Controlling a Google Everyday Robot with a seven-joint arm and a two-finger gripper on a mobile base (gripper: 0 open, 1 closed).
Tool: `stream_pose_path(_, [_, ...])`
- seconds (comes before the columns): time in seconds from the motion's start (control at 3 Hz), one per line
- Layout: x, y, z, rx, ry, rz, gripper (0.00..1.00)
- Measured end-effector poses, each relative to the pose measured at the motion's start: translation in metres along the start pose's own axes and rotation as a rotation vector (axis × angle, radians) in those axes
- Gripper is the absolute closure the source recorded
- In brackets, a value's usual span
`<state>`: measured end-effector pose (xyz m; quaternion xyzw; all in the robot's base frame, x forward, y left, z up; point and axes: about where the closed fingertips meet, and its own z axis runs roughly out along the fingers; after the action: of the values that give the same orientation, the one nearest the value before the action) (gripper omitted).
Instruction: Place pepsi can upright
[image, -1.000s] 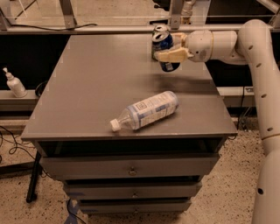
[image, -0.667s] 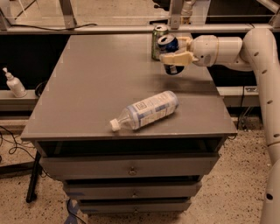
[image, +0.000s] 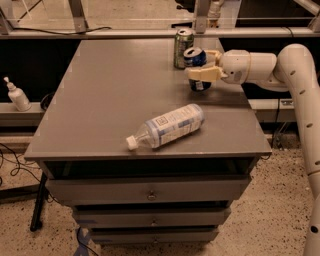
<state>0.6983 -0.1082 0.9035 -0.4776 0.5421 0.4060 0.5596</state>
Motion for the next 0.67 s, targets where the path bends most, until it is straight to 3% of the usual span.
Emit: stream_pose_path(0.67, [0.0179, -0.0003, -0.0172, 0.028, -0.003, 0.023, 0.35])
